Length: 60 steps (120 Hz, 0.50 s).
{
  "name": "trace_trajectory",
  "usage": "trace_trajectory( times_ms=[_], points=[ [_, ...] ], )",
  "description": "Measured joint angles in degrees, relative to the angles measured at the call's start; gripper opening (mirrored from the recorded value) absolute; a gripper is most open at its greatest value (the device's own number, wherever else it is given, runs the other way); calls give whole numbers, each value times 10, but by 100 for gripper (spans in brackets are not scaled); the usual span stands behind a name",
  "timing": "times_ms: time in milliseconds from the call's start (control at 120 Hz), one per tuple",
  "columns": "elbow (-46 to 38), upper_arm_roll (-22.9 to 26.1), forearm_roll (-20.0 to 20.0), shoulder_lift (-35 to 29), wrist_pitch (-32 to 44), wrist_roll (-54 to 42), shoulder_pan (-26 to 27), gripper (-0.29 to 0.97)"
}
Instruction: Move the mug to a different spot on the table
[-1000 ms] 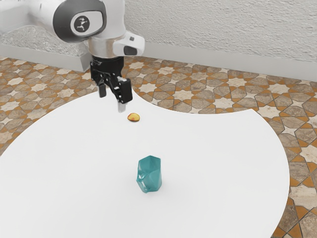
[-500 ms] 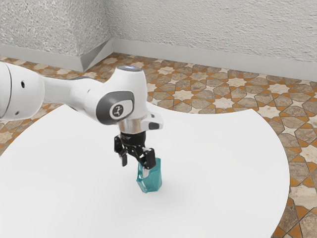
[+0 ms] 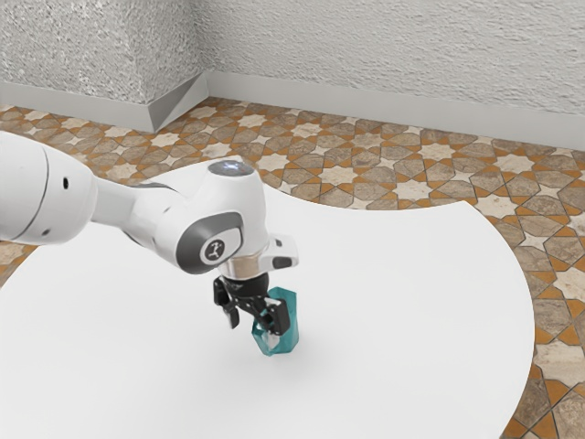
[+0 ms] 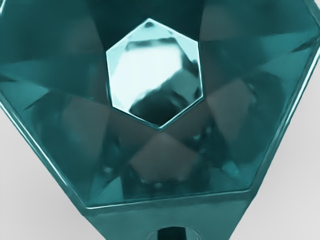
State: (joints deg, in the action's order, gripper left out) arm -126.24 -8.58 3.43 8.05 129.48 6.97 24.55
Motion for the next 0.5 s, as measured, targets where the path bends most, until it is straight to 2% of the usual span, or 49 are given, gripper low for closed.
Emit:
trace_trajectory(
  times_ms=[500],
  points=[
    [-5,-7,4,26,81,-5,-1,68]
  ],
)
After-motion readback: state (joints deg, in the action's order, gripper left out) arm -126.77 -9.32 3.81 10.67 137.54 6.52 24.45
